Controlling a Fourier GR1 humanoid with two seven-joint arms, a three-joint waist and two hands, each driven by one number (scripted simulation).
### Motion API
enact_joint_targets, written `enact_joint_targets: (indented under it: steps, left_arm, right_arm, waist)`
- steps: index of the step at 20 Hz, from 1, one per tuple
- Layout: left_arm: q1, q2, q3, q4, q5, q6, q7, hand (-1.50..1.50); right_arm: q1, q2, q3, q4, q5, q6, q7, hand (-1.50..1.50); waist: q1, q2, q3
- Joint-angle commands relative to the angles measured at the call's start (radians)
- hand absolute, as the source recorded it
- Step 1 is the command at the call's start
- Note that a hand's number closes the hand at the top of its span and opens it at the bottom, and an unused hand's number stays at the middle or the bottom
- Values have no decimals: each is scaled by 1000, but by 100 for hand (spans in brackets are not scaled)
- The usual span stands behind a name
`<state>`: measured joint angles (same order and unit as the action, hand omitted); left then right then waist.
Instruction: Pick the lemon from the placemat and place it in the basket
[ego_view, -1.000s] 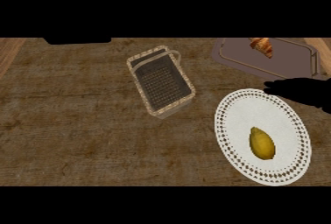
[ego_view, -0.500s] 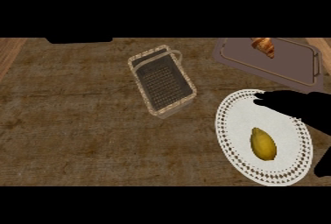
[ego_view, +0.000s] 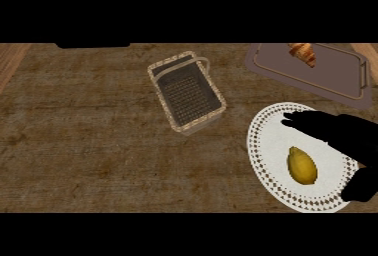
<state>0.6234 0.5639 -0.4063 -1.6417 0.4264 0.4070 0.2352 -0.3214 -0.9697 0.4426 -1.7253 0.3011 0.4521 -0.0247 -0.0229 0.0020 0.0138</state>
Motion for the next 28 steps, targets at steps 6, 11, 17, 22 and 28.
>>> enact_joint_targets:
  steps: [6,11,17,22,28]
  left_arm:
    - [-272,-21,38,-24,-16,-39,-43,0]
    - [-267,-15,46,-3,2,-54,-73,0]
    - [-279,-39,19,21,-19,-19,-94,0]
    - [-295,-26,10,30,-7,-28,-79,0]
    - [-283,-23,-7,8,-9,-7,-85,0]
  right_arm:
    - [29,66,63,62,108,-69,-27,-150]
    - [41,53,106,72,178,-60,-1,-150]
    - [39,89,110,131,204,-91,-27,-150]
    - [45,137,146,159,248,-120,-32,-150]
    - [57,162,159,191,287,-153,-36,-150]
  waist:
    - [-22,4,-15]
    - [-22,-2,-17]
    - [-18,1,-16]
    - [-20,2,-16]
    - [-23,1,-14]
